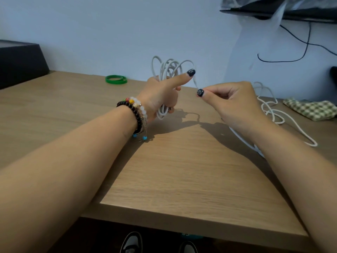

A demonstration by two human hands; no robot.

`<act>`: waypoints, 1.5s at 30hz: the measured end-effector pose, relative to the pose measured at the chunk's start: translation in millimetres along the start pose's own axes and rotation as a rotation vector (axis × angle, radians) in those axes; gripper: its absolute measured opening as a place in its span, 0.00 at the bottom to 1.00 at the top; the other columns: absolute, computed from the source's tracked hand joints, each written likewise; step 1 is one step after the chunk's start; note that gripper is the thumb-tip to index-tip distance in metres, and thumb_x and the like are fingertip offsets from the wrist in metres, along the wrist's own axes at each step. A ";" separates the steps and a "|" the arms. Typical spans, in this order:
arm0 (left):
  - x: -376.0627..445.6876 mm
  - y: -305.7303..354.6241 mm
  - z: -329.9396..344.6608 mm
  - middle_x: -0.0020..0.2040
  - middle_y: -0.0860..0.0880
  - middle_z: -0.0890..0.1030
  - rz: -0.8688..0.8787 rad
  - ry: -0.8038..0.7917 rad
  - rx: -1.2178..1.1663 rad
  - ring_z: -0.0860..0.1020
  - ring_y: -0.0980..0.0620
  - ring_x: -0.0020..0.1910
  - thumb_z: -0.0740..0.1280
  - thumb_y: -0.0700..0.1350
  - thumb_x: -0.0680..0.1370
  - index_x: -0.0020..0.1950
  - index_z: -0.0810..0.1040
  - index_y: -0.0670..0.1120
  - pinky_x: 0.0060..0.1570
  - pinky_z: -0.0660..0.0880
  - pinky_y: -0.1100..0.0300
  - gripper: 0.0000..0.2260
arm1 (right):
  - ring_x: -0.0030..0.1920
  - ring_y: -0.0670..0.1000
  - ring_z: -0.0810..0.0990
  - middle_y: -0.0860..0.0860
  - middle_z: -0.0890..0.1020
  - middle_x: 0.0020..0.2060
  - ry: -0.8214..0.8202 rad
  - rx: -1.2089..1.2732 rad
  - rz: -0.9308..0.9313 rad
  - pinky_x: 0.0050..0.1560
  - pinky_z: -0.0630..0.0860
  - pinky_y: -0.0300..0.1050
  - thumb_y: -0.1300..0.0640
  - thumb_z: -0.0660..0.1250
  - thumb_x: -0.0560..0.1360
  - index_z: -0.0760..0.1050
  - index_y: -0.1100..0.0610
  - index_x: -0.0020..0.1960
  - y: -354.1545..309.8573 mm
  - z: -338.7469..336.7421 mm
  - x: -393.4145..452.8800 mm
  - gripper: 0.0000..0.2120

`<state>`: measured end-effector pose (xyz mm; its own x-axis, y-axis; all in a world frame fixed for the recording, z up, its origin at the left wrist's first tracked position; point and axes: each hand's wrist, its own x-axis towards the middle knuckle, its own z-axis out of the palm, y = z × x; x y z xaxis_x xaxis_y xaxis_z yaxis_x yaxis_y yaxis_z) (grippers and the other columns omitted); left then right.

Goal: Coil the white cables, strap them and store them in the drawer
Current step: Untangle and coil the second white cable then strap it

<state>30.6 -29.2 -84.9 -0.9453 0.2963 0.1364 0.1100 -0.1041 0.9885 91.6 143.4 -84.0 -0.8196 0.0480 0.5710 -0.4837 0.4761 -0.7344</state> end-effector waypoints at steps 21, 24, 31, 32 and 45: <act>-5.2 2.6 17.2 0.27 0.46 0.72 0.046 0.059 0.293 0.69 0.51 0.24 0.72 0.44 0.71 0.38 0.75 0.43 0.26 0.68 0.61 0.08 | 0.37 0.53 0.80 0.53 0.83 0.33 -0.167 -0.380 -0.267 0.39 0.76 0.52 0.54 0.67 0.76 0.83 0.58 0.40 -2.3 17.1 -7.9 0.11; -5.9 2.7 18.6 0.25 0.48 0.70 0.076 0.065 0.316 0.67 0.52 0.21 0.70 0.42 0.73 0.35 0.73 0.44 0.25 0.66 0.62 0.09 | 0.34 0.52 0.78 0.52 0.82 0.31 -0.145 -0.407 -0.281 0.36 0.74 0.49 0.55 0.67 0.76 0.83 0.56 0.40 -5.1 19.8 -9.7 0.10; -1.9 4.2 9.8 0.25 0.48 0.74 0.176 0.210 0.401 0.72 0.54 0.21 0.68 0.47 0.78 0.35 0.74 0.45 0.25 0.71 0.63 0.12 | 0.31 0.51 0.74 0.53 0.78 0.27 -0.225 -0.347 -0.127 0.31 0.64 0.38 0.60 0.62 0.79 0.82 0.62 0.44 -9.8 20.5 -12.3 0.12; -0.7 5.6 6.2 0.26 0.48 0.75 0.183 0.252 0.382 0.74 0.55 0.21 0.67 0.47 0.78 0.36 0.75 0.45 0.25 0.73 0.63 0.12 | 0.30 0.47 0.75 0.49 0.78 0.27 -0.223 -0.314 -0.094 0.31 0.66 0.36 0.60 0.62 0.79 0.83 0.59 0.45 -10.6 21.1 -12.2 0.11; 12.4 14.3 -12.9 0.23 0.53 0.71 0.021 0.258 -0.731 0.75 0.58 0.22 0.63 0.53 0.81 0.34 0.68 0.45 0.24 0.73 0.65 0.18 | 0.21 0.50 0.67 0.54 0.81 0.29 -0.532 -0.036 0.164 0.27 0.66 0.41 0.61 0.61 0.80 0.82 0.52 0.50 -16.8 11.2 -15.2 0.12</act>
<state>16.5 -39.3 -69.9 -0.9967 0.0663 0.0462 -0.0174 -0.7338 0.6792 108.8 124.8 -84.4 -0.9299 -0.3211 0.1795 -0.3335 0.5298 -0.7798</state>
